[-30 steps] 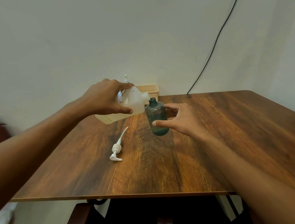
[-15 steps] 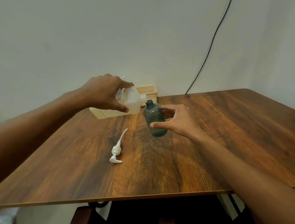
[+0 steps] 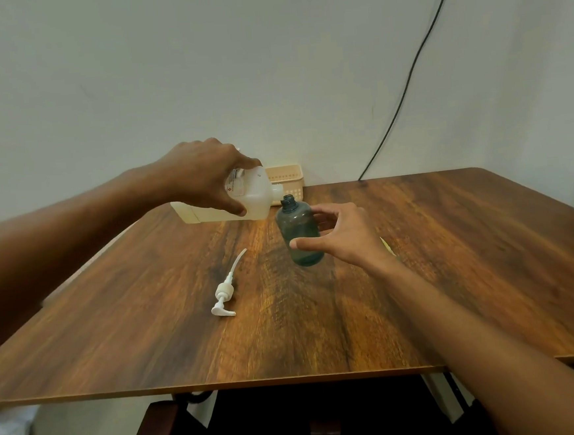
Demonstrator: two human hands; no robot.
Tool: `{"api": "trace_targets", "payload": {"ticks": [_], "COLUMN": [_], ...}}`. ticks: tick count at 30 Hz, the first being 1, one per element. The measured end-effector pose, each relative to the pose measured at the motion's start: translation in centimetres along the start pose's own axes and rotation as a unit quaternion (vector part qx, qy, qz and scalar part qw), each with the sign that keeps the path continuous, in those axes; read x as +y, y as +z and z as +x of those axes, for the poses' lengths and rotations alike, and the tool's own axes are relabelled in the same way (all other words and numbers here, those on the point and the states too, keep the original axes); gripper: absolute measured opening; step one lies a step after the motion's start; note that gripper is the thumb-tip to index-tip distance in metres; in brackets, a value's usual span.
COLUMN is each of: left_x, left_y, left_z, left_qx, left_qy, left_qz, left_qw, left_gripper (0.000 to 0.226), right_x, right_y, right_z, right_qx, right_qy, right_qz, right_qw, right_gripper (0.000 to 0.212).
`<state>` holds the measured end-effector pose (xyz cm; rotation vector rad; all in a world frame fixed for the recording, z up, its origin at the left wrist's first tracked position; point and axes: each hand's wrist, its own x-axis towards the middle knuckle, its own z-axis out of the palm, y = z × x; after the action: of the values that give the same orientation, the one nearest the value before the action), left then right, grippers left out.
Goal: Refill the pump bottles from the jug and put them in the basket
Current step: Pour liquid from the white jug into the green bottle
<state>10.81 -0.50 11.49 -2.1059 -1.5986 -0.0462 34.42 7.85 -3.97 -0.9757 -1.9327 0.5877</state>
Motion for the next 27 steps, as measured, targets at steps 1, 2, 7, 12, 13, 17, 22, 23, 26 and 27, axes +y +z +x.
{"api": "trace_targets", "payload": {"ticks": [1,2,7,12,13,17,22,23,26,27], "left_x": [0.1,0.2,0.4,0.7,0.7,0.6,0.8,0.8,0.8,0.8], "left_y": [0.0,-0.1,-0.9,-1.4,-1.4,-1.4,-1.5,-1.4,-1.4,-1.5], "left_z": [0.0,0.1,0.1,0.1,0.1,0.2,0.3,0.2,0.3,0.3], "left_qx": [-0.001,-0.002,-0.007,-0.012,-0.011,-0.009,-0.015,-0.016,-0.015,-0.016], "left_qy": [0.001,0.002,0.01,0.007,0.006,0.008,0.006,0.006,0.006,0.006], "left_qz": [0.003,0.007,0.03,0.031,0.029,0.03,0.023,0.023,0.024,0.023], "left_qw": [1.0,1.0,0.999,0.999,0.999,0.999,1.0,1.0,1.0,1.0], "left_gripper": [0.091,0.091,0.093,0.092,0.093,0.093,0.093,0.093,0.093,0.093], "right_x": [0.0,0.0,-0.2,-0.4,-0.5,-0.7,-0.6,-0.6,-0.5,-0.5], "right_y": [0.0,0.0,-0.2,-0.3,-0.3,-0.5,-0.5,-0.5,-0.4,-0.4], "right_z": [0.0,0.0,-0.1,-0.1,-0.1,-0.3,-0.3,-0.3,-0.2,-0.2], "right_qx": [0.0,0.0,-0.004,-0.007,-0.007,-0.009,-0.013,-0.012,-0.012,-0.012], "right_qy": [0.001,0.001,0.002,0.005,0.005,0.007,0.006,0.007,0.008,0.009], "right_qz": [0.001,0.002,0.011,0.024,0.027,0.038,0.044,0.044,0.045,0.045], "right_qw": [1.0,1.0,1.0,1.0,1.0,0.999,0.999,0.999,0.999,0.999], "right_gripper": [0.078,0.077,0.076,0.075,0.075,0.074,0.076,0.077,0.076,0.077]}}
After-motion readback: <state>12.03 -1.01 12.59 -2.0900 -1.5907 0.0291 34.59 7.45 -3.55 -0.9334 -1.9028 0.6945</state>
